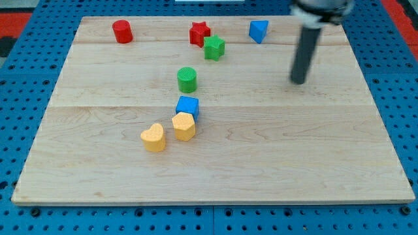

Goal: Move the arm to the top of the blue triangle

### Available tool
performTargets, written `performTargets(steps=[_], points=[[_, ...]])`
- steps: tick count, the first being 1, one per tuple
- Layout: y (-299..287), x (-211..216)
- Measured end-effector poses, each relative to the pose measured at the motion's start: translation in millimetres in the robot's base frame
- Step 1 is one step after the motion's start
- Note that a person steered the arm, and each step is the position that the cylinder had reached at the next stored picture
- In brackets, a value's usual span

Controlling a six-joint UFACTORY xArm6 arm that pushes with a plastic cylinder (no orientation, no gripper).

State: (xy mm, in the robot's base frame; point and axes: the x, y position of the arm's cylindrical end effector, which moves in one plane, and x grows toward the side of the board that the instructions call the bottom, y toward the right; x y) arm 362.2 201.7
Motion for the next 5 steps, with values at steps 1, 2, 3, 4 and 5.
performTargets(steps=[1,2,3,4,5], points=[[49,-77],[32,-147],[20,-171],[20,-171],[18,-171]])
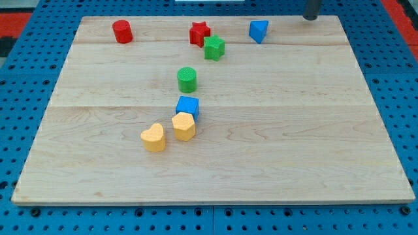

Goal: Move the arm to the top of the blue triangle

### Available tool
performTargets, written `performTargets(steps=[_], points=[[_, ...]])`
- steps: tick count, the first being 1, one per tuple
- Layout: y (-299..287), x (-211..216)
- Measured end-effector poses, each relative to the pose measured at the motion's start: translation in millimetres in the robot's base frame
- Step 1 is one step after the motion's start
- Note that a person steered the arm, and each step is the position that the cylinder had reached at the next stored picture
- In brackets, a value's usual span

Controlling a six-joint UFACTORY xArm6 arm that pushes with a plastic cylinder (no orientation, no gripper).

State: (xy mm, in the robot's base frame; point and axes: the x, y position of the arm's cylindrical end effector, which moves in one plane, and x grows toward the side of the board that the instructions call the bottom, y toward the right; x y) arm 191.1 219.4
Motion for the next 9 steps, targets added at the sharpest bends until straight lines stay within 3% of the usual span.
performTargets(steps=[9], points=[[-45,0]])
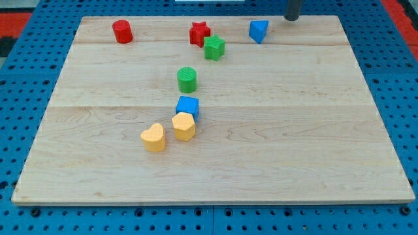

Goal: Move the arm to the top of the blue triangle

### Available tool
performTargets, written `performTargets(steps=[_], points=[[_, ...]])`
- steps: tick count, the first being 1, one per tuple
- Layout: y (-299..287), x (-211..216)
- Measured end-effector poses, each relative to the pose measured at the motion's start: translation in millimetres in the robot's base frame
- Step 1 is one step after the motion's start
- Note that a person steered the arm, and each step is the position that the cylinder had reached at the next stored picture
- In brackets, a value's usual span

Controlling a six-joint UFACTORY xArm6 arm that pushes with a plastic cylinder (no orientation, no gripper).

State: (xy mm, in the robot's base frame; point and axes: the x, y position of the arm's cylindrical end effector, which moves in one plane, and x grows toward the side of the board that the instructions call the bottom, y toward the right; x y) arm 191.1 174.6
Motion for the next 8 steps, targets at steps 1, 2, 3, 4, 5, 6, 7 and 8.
performTargets(steps=[1,2,3,4,5,6,7,8], points=[[-7,0],[-13,1],[-19,0],[-24,1],[-31,0],[-37,1],[-43,0],[-51,1]])
